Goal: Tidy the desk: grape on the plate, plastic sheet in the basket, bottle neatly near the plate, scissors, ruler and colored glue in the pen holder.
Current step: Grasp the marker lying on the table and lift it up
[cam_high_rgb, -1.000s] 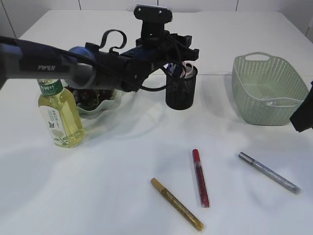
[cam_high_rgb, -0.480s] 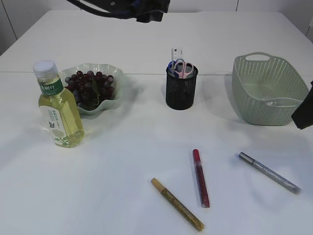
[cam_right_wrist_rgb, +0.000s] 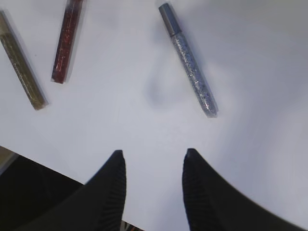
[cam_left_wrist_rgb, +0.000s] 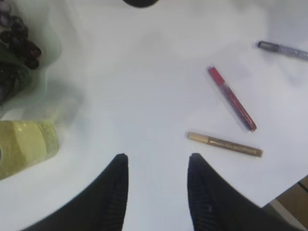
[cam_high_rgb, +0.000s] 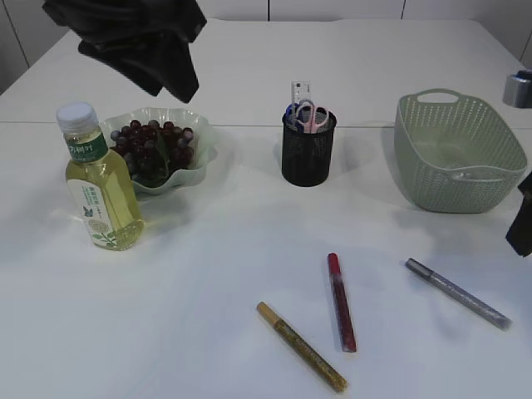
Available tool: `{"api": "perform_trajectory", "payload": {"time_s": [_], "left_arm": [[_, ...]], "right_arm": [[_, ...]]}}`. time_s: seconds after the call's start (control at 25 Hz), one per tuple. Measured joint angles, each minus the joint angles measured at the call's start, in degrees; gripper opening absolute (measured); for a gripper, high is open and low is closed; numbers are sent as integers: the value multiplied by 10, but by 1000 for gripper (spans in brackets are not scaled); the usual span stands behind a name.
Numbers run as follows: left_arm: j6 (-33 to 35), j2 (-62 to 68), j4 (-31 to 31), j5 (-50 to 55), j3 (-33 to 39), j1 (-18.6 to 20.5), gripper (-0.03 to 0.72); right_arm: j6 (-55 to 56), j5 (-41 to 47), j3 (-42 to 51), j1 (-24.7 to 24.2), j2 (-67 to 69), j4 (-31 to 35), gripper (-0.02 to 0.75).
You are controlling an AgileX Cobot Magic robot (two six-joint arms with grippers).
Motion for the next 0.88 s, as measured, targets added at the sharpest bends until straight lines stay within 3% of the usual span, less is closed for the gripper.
{"api": "perform_trajectory", "payload": {"time_s": [0.4,0.88], "left_arm": [[-1,0,-1,41,0,-1,300],[-1,0,3,41,0,-1,298]], "right_arm": [[-143,-53,-18,5,133,-4,323],[-131,-45,-143,101,285,-80,323]]}}
